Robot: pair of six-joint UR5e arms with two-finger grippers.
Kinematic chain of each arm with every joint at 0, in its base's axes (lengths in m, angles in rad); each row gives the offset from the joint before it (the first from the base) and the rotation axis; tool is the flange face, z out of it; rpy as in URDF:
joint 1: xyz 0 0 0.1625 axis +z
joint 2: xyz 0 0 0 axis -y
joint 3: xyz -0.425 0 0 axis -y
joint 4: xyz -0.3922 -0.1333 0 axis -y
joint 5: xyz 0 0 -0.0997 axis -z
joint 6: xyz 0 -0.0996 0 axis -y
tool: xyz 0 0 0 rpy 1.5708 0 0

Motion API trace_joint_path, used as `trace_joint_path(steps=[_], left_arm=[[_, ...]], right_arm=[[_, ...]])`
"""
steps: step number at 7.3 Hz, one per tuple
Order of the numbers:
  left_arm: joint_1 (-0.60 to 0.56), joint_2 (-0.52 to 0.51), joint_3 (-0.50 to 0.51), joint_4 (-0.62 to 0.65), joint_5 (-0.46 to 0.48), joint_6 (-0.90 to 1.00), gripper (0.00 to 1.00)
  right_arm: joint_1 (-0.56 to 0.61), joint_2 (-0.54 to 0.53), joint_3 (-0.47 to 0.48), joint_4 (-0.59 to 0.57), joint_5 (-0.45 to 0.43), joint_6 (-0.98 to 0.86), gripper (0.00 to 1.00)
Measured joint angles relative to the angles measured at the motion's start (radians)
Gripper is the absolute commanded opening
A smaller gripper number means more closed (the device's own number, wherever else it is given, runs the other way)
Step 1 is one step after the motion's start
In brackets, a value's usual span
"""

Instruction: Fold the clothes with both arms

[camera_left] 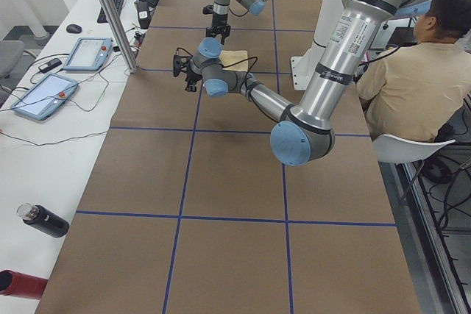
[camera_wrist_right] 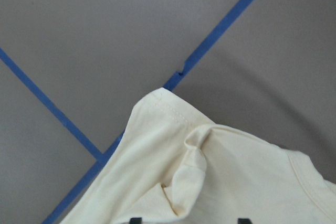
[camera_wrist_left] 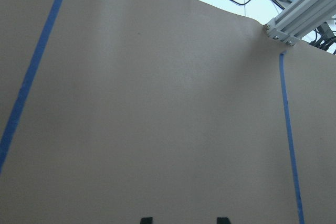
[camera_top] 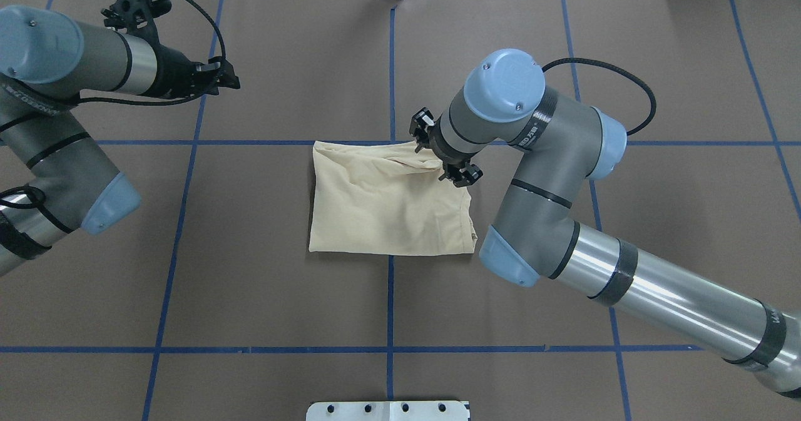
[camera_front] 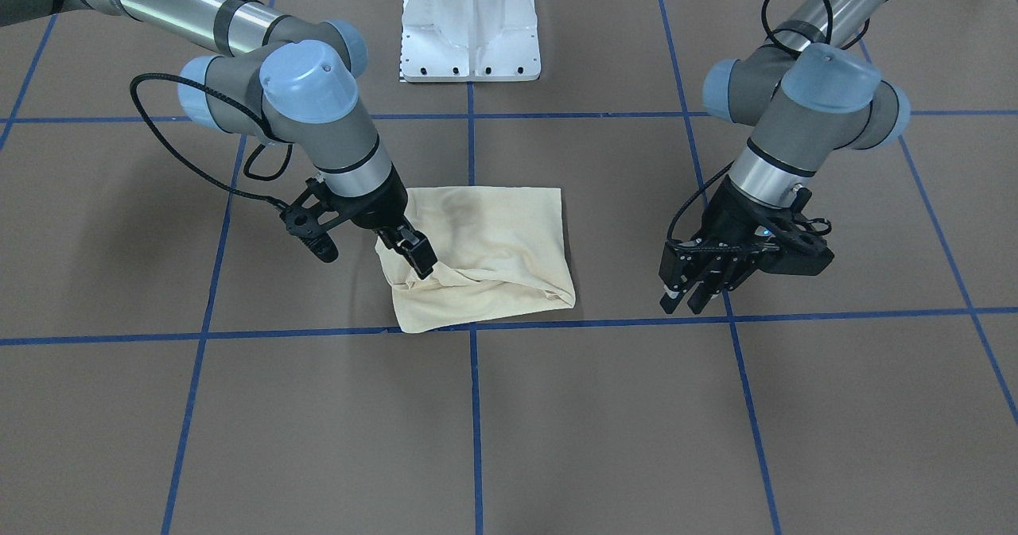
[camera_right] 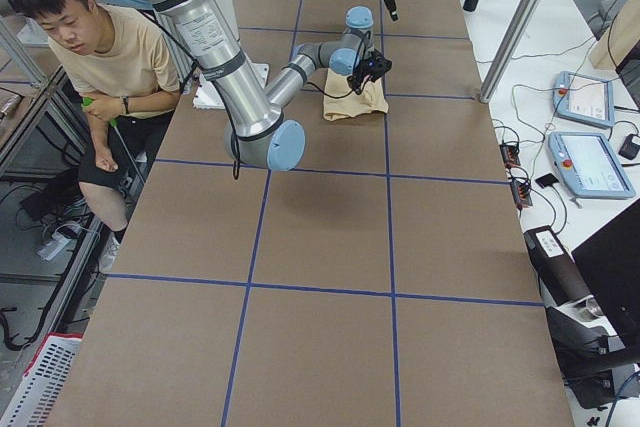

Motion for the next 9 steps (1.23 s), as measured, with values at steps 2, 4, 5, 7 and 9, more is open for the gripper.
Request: trace_joint_path(steps=[2,4,5,7,9], left_arm=[[-0.016,0.021,-0.018,0.000,-0.020,0.014,0.51],[-0.019,0.026,-0.022,0.000,-0.021,0.016,0.51],[-0.019,0.028,-0.023,0.000,-0.020,0.015,0.51],[-0.019,0.029,-0.023,0.000,-0.020,0.015,0.51],[-0.020,0.029,-0.023,0.000,-0.019,0.016,0.51]], right_arm=[[-0.052,0.018,-0.012,-0.009,-0.042,-0.005,0.00],[-0.066,0.057,-0.083,-0.009,-0.095,-0.026,0.00],[-0.060,0.101,-0.154,-0.007,-0.126,-0.043,0.00],[-0.019,0.165,-0.289,0.001,-0.157,-0.100,0.00],[0.043,0.186,-0.358,0.007,-0.160,-0.170,0.00]])
